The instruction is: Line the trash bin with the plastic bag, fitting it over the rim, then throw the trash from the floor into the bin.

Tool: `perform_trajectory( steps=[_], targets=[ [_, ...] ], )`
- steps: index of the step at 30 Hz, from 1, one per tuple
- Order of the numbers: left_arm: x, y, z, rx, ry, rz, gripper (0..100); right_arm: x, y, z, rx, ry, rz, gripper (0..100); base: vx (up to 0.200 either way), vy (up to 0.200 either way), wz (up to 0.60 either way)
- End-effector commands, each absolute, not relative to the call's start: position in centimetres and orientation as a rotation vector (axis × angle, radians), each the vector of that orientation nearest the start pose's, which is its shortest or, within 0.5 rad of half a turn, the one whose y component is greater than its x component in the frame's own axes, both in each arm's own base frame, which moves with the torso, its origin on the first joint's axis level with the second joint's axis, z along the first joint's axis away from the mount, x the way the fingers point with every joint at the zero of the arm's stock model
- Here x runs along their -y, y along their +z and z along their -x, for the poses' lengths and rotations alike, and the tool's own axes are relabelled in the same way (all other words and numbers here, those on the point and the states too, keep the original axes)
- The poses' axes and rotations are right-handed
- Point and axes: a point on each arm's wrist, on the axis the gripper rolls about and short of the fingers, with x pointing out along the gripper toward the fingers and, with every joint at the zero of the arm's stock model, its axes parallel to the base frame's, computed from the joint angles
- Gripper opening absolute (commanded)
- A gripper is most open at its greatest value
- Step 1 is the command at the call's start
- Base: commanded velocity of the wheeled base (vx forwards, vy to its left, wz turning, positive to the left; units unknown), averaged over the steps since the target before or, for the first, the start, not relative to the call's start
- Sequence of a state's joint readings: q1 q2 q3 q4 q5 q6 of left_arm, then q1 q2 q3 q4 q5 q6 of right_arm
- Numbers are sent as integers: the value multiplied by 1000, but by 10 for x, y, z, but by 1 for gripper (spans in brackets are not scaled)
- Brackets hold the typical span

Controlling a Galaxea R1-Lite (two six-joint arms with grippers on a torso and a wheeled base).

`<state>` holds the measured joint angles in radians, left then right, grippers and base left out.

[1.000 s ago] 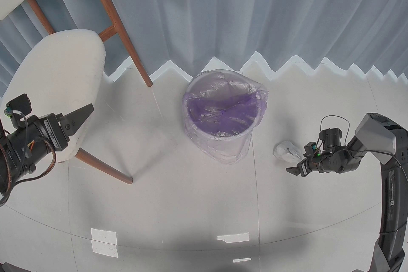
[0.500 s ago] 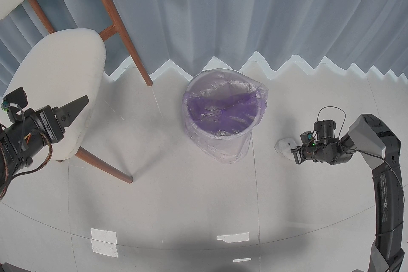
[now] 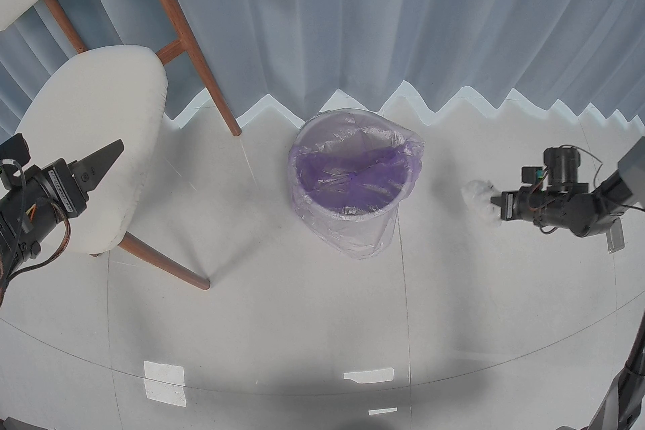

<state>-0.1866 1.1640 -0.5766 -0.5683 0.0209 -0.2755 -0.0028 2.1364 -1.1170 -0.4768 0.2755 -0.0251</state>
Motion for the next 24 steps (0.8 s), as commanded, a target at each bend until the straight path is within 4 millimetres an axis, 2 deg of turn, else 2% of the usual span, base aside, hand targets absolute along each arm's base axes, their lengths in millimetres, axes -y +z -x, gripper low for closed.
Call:
perform_trajectory(
  steps=[1, 2, 5, 6, 7, 8, 10, 11, 14, 20, 22, 23, 24],
  targets=[
    [18, 241, -136, 42, -121, 280, 100, -5, 250, -209, -99, 311, -270, 0, 0, 0, 0],
    [18, 239, -134, 40, -122, 279, 100, -13, 252, -196, -81, 359, -265, 0, 0, 0, 0],
    [17, 235, -129, 36, -121, 278, 100, -29, 250, -180, -81, 450, -260, 0, 0, 0, 0],
    [16, 231, -125, 30, -119, 279, 100, -41, 241, -173, -112, 521, -252, 0, 0, 0, 0],
    [16, 230, -124, 30, -119, 279, 100, -44, 240, -171, -119, 534, -249, 0, 0, 0, 0],
    [16, 227, -120, 27, -119, 278, 100, -56, 228, -166, -156, 602, -223, 0, 0, 0, 0],
    [15, 225, -118, 27, -119, 279, 100, -62, 222, -164, -171, 632, -204, 0, 0, 0, 0],
    [15, 225, -117, 27, -116, 281, 100, -70, 211, -162, -208, 672, -176, 0, 0, 0, 0],
    [13, 226, -118, 37, -103, 281, 100, -86, 197, -171, -284, 727, -157, 0, 0, 0, 0],
    [13, 227, -118, 43, -102, 282, 100, -99, 191, -196, -339, 728, -158, 0, 0, 0, 0],
    [12, 226, -117, 40, -99, 282, 100, -112, 186, -223, -364, 729, -145, 0, 0, 0, 0],
    [12, 226, -117, 40, -99, 282, 100, -112, 186, -223, -364, 729, -145, 0, 0, 0, 0],
    [12, 226, -117, 41, -96, 282, 100, -124, 179, -241, -346, 744, -126, 0, 0, 0, 0]
  ],
)
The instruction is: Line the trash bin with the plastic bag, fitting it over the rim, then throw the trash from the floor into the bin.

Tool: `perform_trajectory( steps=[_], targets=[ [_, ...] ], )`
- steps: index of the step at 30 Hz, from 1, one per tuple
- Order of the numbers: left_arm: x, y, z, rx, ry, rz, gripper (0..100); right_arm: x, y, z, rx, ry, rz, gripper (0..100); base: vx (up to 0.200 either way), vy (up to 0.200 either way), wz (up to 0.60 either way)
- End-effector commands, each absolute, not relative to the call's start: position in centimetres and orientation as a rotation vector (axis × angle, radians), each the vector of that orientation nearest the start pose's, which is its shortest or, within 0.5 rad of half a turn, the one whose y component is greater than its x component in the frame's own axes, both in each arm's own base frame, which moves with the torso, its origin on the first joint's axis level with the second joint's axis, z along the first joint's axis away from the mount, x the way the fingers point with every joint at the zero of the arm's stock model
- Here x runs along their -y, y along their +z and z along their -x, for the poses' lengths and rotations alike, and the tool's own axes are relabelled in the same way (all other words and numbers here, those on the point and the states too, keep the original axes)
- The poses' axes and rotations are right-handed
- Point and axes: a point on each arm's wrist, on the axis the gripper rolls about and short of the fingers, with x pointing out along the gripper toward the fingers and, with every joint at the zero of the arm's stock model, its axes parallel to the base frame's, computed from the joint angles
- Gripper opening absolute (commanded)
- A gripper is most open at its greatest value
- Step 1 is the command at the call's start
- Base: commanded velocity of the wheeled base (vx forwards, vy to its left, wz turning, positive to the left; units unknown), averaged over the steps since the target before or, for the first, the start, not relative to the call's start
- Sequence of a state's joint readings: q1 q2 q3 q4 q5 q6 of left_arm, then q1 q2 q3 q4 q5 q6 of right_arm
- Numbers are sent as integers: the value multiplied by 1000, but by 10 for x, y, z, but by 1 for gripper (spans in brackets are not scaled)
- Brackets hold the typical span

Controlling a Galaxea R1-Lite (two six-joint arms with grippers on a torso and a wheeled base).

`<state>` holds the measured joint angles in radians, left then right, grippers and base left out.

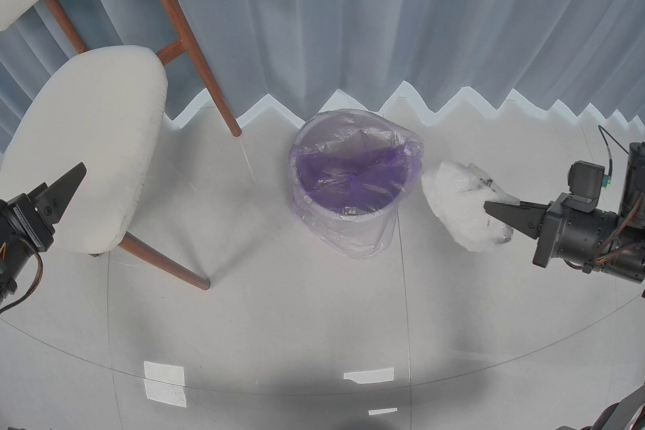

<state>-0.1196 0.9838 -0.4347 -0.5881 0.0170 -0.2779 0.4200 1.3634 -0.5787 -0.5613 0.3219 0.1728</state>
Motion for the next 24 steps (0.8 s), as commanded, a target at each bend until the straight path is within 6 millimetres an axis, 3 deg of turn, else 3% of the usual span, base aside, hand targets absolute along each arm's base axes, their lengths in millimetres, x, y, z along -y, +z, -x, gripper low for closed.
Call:
perform_trajectory(
  steps=[1, 3, 4, 5, 6, 12, 18, 24],
  targets=[
    [12, 226, -117, 43, -93, 282, 100, -130, 174, -249, -334, 753, -115, 0, 0, 0, 0],
    [11, 227, -119, 43, -88, 282, 100, -142, 157, -271, -284, 752, -85, 0, 0, 0, 0],
    [11, 227, -119, 43, -88, 282, 100, -142, 157, -271, -284, 752, -85, 0, 0, 0, 0],
    [10, 228, -119, 44, -82, 282, 100, -160, 147, -305, -172, 736, -79, 0, 0, 0, 0],
    [10, 228, -120, 43, -81, 280, 100, -168, 146, -317, -122, 734, -85, 0, 0, 0, 0],
    [7, 223, -121, 29, -51, 277, 100, -205, 138, -366, -4, 759, -97, 0, 0, 0, 0],
    [4, 220, -124, 14, -21, 277, 100, -221, 120, -397, 29, 716, -101, 0, 0, 0, 0],
    [2, 220, -125, 13, -5, 276, 100, -221, 113, -405, 42, 702, -105, 0, 0, 0, 0]
  ],
)
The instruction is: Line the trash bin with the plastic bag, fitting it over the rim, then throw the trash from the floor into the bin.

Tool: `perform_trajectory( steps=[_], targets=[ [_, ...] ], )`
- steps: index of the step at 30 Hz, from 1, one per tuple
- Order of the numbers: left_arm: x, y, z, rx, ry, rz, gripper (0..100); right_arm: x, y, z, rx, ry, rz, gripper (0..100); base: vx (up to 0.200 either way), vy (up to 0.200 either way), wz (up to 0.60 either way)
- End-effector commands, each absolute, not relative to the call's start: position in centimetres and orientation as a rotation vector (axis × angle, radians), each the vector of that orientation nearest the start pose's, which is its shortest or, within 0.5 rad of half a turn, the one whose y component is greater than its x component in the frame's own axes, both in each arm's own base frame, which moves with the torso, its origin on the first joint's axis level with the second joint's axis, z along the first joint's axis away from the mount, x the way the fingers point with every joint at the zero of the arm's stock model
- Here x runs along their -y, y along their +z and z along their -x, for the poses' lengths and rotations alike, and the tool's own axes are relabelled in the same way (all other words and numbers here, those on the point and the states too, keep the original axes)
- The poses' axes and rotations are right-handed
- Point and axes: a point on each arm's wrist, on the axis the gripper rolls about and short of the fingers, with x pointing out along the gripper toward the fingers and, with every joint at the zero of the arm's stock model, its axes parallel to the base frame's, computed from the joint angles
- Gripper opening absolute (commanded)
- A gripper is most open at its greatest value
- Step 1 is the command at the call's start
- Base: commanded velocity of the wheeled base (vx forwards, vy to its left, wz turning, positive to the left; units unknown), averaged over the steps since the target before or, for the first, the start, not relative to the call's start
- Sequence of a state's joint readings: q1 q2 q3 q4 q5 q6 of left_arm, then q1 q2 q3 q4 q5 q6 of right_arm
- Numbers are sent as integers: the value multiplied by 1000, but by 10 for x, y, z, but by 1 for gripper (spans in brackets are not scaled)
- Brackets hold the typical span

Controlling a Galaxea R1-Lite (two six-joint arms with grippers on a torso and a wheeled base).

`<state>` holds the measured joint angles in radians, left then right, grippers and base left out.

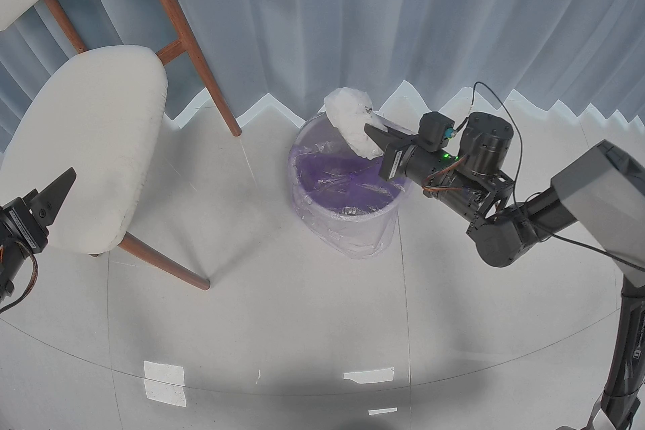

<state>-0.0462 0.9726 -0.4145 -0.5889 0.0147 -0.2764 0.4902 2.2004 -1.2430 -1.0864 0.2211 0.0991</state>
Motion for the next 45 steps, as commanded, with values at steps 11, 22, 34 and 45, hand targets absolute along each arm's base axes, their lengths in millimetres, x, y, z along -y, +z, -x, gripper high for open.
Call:
perform_trajectory(
  steps=[11, 22, 34, 45],
  targets=[
    [-1, 211, -121, -7, 20, 275, 100, -217, 72, -405, 31, 694, -100, 0, 0, 0, 0],
    [-4, 208, -120, -12, 47, 273, 100, -225, 58, -432, 48, 689, -106, 0, 0, 0, 0],
    [-6, 207, -120, -14, 64, 238, 100, -233, 91, -494, 91, 652, -111, 0, 0, 0, 0],
    [-6, 206, -119, -15, 65, 238, 100, -223, 100, -472, 80, 645, -104, 0, 0, 0, 0]
  ],
)
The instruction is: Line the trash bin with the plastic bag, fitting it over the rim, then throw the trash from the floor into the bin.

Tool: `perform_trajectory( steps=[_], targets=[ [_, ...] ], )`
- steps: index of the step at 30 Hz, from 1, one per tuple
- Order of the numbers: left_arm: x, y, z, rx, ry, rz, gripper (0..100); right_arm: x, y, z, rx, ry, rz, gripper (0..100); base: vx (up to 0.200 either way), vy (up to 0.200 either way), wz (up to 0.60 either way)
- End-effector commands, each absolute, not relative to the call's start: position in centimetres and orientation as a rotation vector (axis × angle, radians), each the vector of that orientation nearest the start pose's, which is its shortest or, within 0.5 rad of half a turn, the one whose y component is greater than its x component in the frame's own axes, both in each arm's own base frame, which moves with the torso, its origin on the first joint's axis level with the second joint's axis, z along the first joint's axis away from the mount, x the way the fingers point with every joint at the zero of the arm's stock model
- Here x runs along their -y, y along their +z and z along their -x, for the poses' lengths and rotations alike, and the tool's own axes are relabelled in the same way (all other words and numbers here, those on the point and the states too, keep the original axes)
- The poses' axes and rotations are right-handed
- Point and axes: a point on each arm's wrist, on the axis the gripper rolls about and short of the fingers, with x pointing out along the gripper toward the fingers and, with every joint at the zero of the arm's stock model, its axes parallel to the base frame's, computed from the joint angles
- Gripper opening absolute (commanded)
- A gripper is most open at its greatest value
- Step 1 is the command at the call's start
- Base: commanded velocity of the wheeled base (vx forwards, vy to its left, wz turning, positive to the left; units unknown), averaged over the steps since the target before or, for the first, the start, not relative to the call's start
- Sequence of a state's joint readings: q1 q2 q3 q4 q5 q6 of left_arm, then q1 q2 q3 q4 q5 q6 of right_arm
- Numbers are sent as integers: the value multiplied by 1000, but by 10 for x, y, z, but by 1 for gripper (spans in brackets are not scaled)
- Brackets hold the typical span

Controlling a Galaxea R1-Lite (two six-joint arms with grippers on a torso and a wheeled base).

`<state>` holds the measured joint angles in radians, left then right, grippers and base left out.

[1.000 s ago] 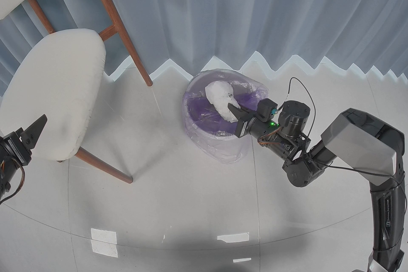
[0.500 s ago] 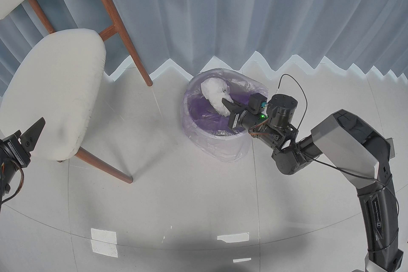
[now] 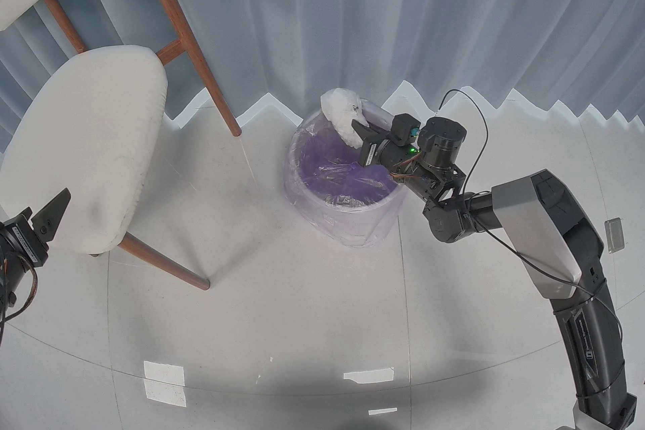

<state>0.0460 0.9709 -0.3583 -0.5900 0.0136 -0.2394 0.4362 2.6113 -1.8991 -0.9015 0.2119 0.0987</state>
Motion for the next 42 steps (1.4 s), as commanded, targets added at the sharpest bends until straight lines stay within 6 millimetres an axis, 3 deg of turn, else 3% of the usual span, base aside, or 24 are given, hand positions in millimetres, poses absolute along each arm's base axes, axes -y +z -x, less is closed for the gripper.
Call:
perform_trajectory(
  steps=[1, 5, 10, 21, 22, 29, 31, 34, 35, 36, 37, 38, 39, 40, 42],
  targets=[
    [-6, 206, -119, -15, 65, 238, 100, -223, 100, -472, 80, 645, -104, 0, 0, 0, 0],
    [-6, 204, -118, -23, 65, 238, 100, -213, 81, -449, 31, 650, -99, 0, 0, 0, 0],
    [-6, 202, -115, -23, 63, 240, 100, -209, 62, -438, 9, 653, -96, 0, 0, 0, 0],
    [-6, 200, -115, -26, 65, 240, 100, -214, 80, -450, 30, 662, -106, 0, 0, 0, 0],
    [-6, 200, -115, -26, 64, 240, 100, -214, 80, -450, 31, 662, -106, 100, 0, 0, 0],
    [-6, 200, -115, -26, 64, 240, 100, -212, 100, -448, 75, 662, -126, 100, 0, 0, 0],
    [-6, 201, -113, -20, 63, 241, 100, -205, 123, -441, 108, 655, -136, 100, 0, 0, 0],
    [-5, 202, -108, -2, 59, 241, 100, -178, 165, -424, 174, 614, -157, 100, 0, 0, 0],
    [-5, 202, -108, -2, 59, 241, 100, -173, 170, -420, 178, 606, -159, 100, 0, 0, 0],
    [-5, 201, -105, 1, 59, 241, 100, -151, 192, -402, 202, 570, -166, 100, 0, 0, 0],
    [-5, 200, -104, 2, 59, 241, 100, -141, 199, -394, 206, 554, -166, 100, 0, 0, 0],
    [-5, 198, -101, 7, 56, 241, 100, -120, 213, -373, 208, 522, -164, 100, 0, 0, 0],
    [-5, 198, -101, 7, 56, 241, 100, -120, 213, -373, 208, 522, -164, 100, 0, 0, 0],
    [-4, 195, -95, 9, 52, 238, 100, -92, 225, -337, 197, 475, -158, 100, 0, 0, 0],
    [-3, 189, -86, 18, 49, 235, 100, -65, 230, -293, 181, 430, -151, 100, 0, 0, 0]
  ],
)
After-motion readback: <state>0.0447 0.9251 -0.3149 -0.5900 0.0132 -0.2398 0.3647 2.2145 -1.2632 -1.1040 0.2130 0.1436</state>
